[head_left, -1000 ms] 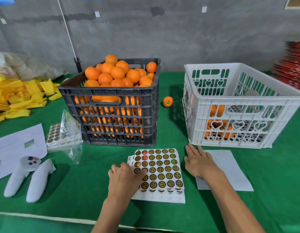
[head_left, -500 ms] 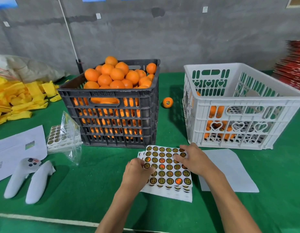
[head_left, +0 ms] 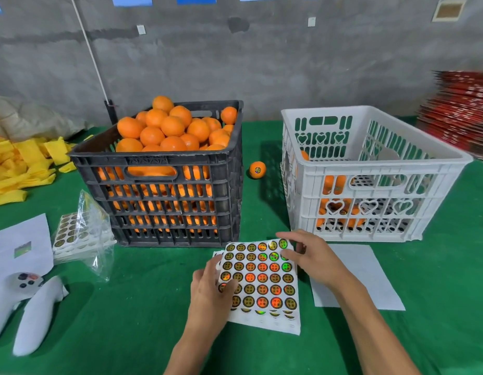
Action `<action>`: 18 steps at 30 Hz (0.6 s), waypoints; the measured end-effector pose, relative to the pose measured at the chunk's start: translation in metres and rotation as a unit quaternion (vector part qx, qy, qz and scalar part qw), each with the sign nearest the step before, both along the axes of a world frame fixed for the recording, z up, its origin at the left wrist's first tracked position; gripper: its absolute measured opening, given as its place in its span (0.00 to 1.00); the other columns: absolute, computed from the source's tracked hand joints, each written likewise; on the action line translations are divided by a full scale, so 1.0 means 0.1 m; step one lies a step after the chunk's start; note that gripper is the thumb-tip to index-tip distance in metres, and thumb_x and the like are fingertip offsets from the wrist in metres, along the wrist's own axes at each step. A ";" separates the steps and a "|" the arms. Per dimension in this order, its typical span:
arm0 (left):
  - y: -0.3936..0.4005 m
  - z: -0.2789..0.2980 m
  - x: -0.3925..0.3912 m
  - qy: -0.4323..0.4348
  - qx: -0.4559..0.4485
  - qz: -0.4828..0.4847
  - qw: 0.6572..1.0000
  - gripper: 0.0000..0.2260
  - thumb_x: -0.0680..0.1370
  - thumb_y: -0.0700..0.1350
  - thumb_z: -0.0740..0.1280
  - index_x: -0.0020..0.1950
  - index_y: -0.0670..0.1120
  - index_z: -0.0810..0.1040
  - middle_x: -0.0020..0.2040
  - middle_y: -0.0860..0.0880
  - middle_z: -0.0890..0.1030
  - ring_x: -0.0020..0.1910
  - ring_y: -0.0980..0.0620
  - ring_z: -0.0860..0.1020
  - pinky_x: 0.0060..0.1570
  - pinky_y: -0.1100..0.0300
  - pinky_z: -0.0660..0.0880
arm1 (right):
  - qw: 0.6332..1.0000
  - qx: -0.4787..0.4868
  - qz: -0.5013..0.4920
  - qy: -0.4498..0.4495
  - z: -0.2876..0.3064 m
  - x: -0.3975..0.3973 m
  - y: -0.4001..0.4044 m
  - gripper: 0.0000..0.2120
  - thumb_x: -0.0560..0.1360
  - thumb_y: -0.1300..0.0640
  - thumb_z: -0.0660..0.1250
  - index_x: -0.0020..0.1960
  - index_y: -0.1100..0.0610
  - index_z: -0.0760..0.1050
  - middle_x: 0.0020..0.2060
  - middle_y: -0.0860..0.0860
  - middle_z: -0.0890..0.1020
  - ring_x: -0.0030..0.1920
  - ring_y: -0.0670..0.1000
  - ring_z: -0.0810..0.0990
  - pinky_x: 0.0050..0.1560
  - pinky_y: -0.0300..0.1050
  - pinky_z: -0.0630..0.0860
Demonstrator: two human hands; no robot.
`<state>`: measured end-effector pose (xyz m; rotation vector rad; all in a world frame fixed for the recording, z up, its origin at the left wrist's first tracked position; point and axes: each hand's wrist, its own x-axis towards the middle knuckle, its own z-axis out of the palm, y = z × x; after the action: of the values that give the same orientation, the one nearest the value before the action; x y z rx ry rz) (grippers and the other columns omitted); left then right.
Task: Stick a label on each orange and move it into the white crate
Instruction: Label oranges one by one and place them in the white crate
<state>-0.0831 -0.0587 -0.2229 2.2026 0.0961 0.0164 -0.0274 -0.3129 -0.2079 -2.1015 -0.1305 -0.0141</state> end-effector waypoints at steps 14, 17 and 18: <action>-0.05 -0.14 -0.01 -0.056 0.104 -0.022 0.993 0.22 0.86 0.50 0.59 0.80 0.51 0.64 0.67 0.52 0.65 0.60 0.58 0.59 0.67 0.62 0.62 | 0.994 0.093 -0.018 0.052 -0.12 0.11 -0.03 0.10 0.75 0.57 0.76 0.52 0.44 0.85 0.48 0.51 0.88 0.50 0.51 0.87 0.60 0.52 0.81; -0.05 -0.15 -0.01 -0.064 0.111 -0.025 0.991 0.22 0.86 0.49 0.59 0.81 0.50 0.64 0.68 0.51 0.65 0.61 0.57 0.59 0.67 0.62 0.61 | 0.995 0.090 -0.006 0.040 -0.11 0.10 -0.03 0.06 0.77 0.56 0.74 0.49 0.45 0.86 0.46 0.44 0.88 0.48 0.46 0.87 0.57 0.44 0.82; -0.05 -0.15 -0.01 -0.066 0.112 -0.025 0.991 0.22 0.86 0.49 0.59 0.81 0.49 0.64 0.68 0.51 0.66 0.61 0.57 0.59 0.67 0.63 0.61 | 0.995 0.090 -0.002 0.036 -0.09 0.10 -0.03 0.05 0.77 0.54 0.74 0.49 0.45 0.86 0.46 0.44 0.88 0.49 0.47 0.87 0.56 0.42 0.82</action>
<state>-0.0846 -0.0640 -0.2382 2.4210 -0.0384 0.1517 -0.0177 -0.3158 -0.2173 -1.9192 -0.0792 0.0465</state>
